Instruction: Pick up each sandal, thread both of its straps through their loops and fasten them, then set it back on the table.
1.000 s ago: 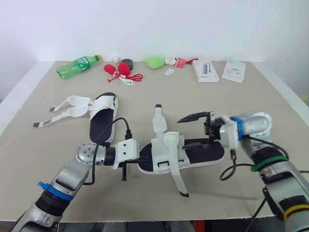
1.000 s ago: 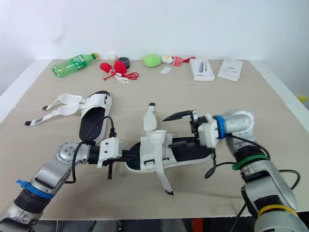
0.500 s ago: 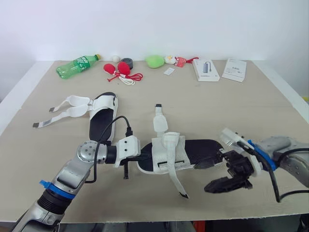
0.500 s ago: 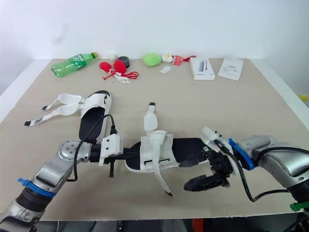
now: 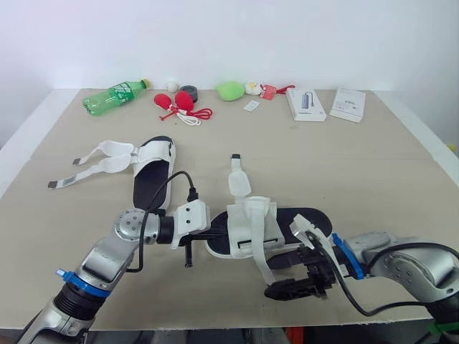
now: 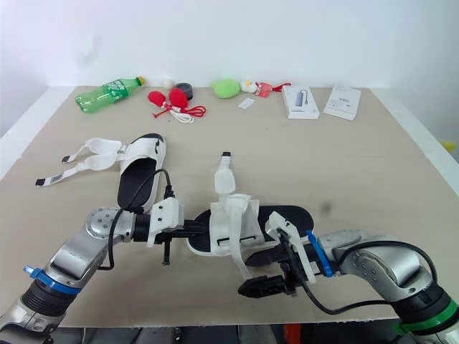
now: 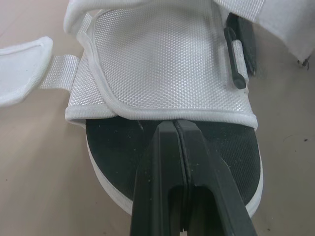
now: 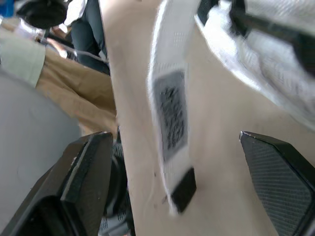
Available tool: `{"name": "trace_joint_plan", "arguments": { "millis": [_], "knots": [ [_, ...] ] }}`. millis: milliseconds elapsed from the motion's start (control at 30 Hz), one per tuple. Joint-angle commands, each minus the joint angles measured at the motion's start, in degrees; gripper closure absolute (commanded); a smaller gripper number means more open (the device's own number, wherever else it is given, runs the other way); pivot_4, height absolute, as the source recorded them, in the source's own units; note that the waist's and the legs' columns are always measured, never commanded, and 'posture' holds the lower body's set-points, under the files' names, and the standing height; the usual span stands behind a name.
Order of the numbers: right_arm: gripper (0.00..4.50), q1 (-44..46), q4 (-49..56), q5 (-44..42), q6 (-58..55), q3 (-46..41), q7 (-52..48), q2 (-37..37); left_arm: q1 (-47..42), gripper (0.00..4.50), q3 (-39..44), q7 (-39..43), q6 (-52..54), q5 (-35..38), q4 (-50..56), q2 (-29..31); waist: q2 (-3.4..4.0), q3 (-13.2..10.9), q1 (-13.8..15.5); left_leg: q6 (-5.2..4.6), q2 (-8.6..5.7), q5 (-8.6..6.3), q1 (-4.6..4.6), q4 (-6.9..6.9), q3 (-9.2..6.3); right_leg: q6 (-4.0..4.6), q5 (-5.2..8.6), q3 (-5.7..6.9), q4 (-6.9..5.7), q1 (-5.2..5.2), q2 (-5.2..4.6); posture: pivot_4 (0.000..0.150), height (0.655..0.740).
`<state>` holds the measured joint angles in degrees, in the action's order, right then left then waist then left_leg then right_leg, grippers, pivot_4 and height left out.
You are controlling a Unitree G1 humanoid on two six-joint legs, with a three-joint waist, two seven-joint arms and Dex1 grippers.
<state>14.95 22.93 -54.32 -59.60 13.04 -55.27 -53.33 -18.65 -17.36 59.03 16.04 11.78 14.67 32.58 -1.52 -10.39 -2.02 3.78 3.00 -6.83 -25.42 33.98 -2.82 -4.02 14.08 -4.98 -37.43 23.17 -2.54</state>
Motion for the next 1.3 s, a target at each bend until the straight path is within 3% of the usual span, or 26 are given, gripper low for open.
{"name": "trace_joint_plan", "arguments": {
  "millis": [33,133,200,333,500,667,900,1033,1300],
  "knots": [
    [1.44,2.0,0.8,-3.1,-5.1,-2.7,2.8,1.5,0.4,4.5,0.8,-0.3,0.1,0.9,2.4,0.1,0.0,0.0,0.0,0.0,0.0,0.0,0.0,0.0,0.0,0.0,0.0,0.0,0.0,0.0,0.0,0.15,0.74],
    [2.32,2.8,0.3,-2.6,-7.2,-2.8,2.9,0.9,0.5,4.5,0.7,-0.5,0.2,0.8,2.5,-0.1,0.0,0.0,0.0,0.0,0.0,0.0,0.0,0.0,0.0,0.0,0.0,-0.01,0.0,0.0,0.0,0.15,0.74],
    [3.24,3.0,0.3,-1.8,-7.8,-2.5,1.3,-1.0,0.8,4.5,0.5,-0.6,0.2,0.7,2.6,-0.2,0.0,0.0,0.0,0.0,0.0,0.0,-0.01,0.0,0.0,0.0,0.0,-0.01,0.01,-0.01,0.0,0.15,0.74],
    [4.26,3.6,0.3,-1.7,-9.2,-3.1,0.3,-2.0,1.3,4.5,0.4,-0.6,0.1,0.7,2.8,-0.2,0.0,0.0,0.0,-0.02,0.0,-0.01,-0.02,0.0,0.0,0.0,0.0,-0.02,0.01,0.0,0.0,0.15,0.74],
    [4.39,4.7,-0.6,-1.1,-10.1,-3.4,0.6,-1.0,1.4,4.5,0.2,-0.5,0.2,0.5,2.9,-0.1,0.0,0.0,0.0,-0.03,0.0,-0.02,-0.02,0.0,0.01,0.0,0.0,-0.02,0.01,0.02,0.01,0.15,0.74],
    [4.39,9.0,-2.5,-6.0,-14.2,-7.2,1.1,1.5,1.3,4.5,0.2,-0.3,-0.1,0.3,2.7,0.0,0.0,0.0,0.0,-0.02,0.02,-0.02,-0.02,0.0,0.01,0.0,0.0,-0.02,0.02,0.03,0.02,0.15,0.74],
    [4.39,23.0,-11.0,-13.3,-22.2,-12.3,2.1,5.7,0.7,4.5,-0.2,0.0,-1.1,-0.2,1.6,-0.3,-0.01,0.0,-0.1,-0.04,0.02,-0.02,-0.08,0.0,0.01,0.0,-0.01,-0.05,0.02,0.06,0.04,0.15,0.74],
    [4.39,28.4,-17.9,-9.1,-21.8,-10.8,2.7,8.2,0.1,4.5,-0.6,0.2,-2.0,-0.9,0.7,-0.5,-0.03,0.0,-0.4,-0.05,0.03,-0.02,-0.1,0.0,0.0,0.01,-0.07,-0.06,0.02,0.09,0.07,0.15,0.74],
    [4.39,28.0,-21.6,-5.7,-25.0,-7.3,0.8,7.1,-0.6,4.5,-1.1,0.0,-3.6,-1.8,-0.4,-1.0,-0.01,0.0,-0.4,-0.17,0.02,-0.09,-0.31,0.0,-0.08,-0.06,-0.03,-0.05,0.09,0.18,0.12,0.15,0.74]
  ]
}}
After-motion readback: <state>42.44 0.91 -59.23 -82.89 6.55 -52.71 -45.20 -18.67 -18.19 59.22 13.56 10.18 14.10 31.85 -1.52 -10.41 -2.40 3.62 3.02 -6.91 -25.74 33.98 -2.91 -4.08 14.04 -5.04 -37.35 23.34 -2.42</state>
